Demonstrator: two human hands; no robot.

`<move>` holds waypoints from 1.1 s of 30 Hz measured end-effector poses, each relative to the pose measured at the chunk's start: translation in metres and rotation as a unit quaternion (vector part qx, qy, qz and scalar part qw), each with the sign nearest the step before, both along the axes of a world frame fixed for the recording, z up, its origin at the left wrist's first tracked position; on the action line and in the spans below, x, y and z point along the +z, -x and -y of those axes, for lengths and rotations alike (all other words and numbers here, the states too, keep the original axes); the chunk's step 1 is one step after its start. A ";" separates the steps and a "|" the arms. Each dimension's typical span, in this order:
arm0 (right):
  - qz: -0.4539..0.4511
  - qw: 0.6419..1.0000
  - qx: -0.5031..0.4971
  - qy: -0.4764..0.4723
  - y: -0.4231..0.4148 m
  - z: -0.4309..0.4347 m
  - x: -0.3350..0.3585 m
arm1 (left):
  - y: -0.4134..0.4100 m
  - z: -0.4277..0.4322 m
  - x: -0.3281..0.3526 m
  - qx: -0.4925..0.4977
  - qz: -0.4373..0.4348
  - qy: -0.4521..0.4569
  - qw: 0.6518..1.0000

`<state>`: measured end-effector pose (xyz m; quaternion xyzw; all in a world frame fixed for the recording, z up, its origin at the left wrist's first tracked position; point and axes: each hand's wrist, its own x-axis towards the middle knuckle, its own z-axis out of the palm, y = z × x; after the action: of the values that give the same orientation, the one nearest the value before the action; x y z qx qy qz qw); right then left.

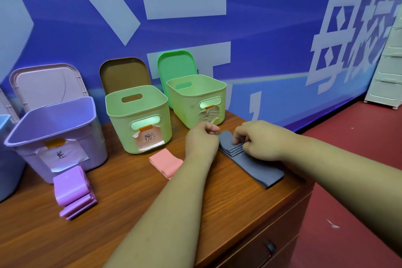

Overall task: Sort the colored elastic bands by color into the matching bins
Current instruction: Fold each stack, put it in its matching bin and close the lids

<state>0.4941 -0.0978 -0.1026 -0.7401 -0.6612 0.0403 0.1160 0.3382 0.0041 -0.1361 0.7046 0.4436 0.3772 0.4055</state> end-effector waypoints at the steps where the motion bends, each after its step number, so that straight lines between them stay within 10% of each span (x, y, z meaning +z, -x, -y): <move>1: -0.012 1.000 -0.015 -0.004 0.000 -0.002 0.002 | 0.000 0.000 0.001 0.000 0.003 0.002 1.000; 11: -0.146 0.981 -0.123 -0.018 0.009 -0.044 0.021 | 0.003 -0.004 0.005 0.053 0.077 0.100 0.991; 33: 0.058 0.983 -0.096 0.144 0.047 -0.077 0.038 | 0.008 -0.007 0.010 0.094 0.170 0.172 0.966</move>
<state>0.4467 -0.0204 -0.0646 -0.8100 -0.5803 0.0804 -0.0269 0.3303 0.0112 -0.1257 0.5050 0.4905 0.4456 0.5530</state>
